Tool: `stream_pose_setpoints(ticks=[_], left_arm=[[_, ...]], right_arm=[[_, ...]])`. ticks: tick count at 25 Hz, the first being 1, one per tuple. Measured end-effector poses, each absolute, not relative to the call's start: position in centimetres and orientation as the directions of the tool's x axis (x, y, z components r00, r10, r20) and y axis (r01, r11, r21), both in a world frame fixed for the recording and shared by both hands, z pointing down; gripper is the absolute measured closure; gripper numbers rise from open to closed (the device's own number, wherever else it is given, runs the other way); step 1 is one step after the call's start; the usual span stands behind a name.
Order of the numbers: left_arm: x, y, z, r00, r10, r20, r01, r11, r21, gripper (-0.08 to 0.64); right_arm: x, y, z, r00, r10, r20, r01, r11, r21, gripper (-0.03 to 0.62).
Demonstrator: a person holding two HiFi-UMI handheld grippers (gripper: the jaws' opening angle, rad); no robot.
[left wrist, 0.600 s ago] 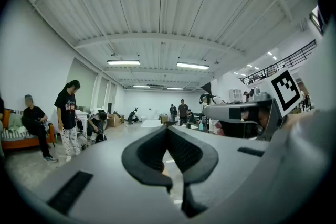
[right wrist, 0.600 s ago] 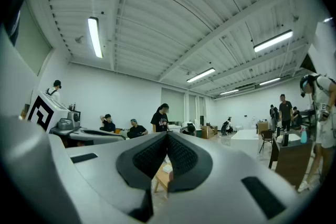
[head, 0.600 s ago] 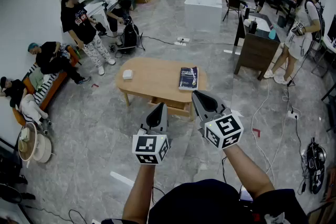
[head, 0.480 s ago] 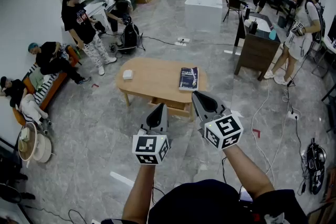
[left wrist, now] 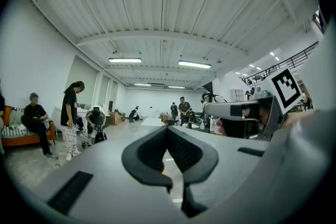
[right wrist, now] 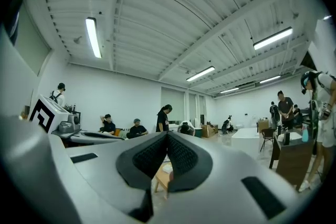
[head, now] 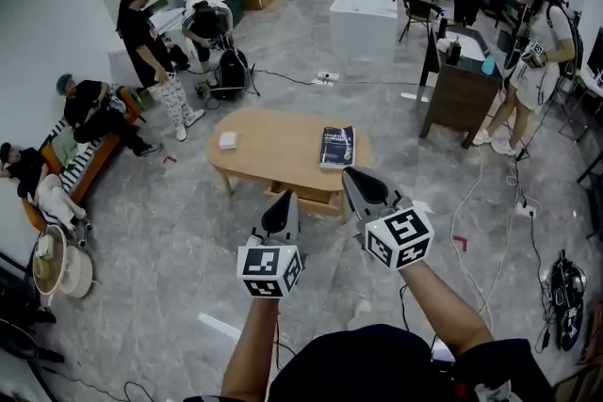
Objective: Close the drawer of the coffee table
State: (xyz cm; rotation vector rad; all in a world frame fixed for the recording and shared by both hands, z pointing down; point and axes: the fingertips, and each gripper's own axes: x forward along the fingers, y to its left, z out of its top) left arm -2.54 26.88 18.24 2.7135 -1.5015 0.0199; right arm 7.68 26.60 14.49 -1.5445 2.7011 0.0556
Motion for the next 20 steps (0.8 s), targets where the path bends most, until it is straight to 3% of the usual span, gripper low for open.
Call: stream_pose_setpoints(ticks=[20], left_arm=[[1.8,19.3,19.9,0.493,-0.867,0.072,-0.870,-0.494,0.013,0.561]], right_arm=[[12.6,18.6,15.4,-0.533,-0.845,-0.042,-0.845,0.534,-0.013,0.581]])
